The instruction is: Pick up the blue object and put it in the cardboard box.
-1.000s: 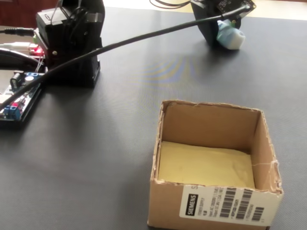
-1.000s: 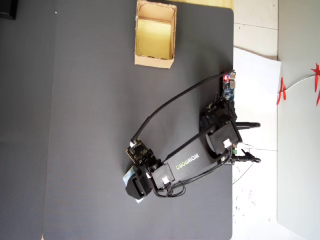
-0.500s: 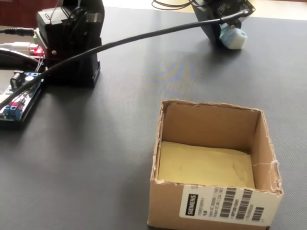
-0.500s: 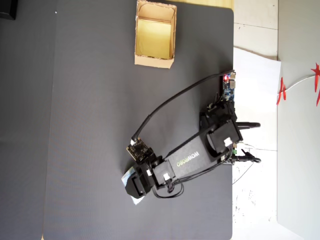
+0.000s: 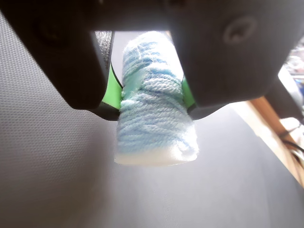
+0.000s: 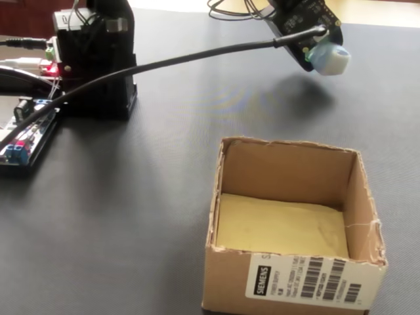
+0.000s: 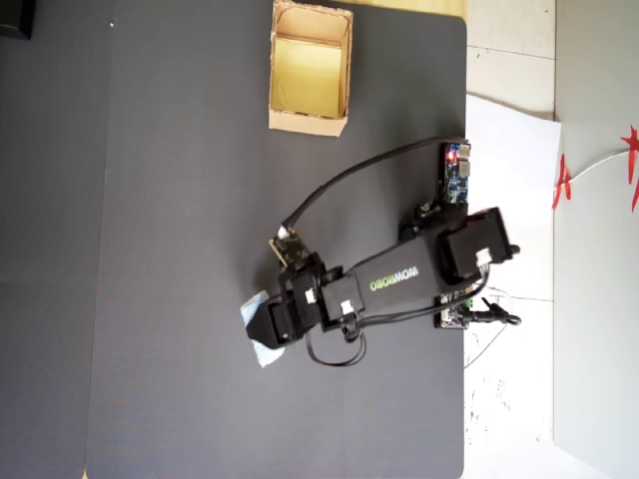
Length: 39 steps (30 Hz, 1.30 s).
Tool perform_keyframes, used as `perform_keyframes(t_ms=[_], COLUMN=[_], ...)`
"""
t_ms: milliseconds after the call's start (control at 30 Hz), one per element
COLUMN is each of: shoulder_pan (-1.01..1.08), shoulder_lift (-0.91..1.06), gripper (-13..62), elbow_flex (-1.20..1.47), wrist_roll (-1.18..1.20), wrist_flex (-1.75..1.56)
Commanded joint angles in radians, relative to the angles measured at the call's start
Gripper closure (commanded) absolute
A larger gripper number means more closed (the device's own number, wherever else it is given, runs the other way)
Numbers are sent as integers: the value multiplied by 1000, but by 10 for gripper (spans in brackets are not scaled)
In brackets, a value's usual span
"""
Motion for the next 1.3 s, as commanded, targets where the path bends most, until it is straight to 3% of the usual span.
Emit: perform_keyframes(t_ms=[0, 567, 1267], shoulder_pan=[38, 368, 874], shoulder_lift=[83, 391, 460], gripper=[451, 451, 451], elbow_flex=[-14, 190, 86], wrist_roll=[3, -28, -187], wrist_flex=[-100, -264, -270])
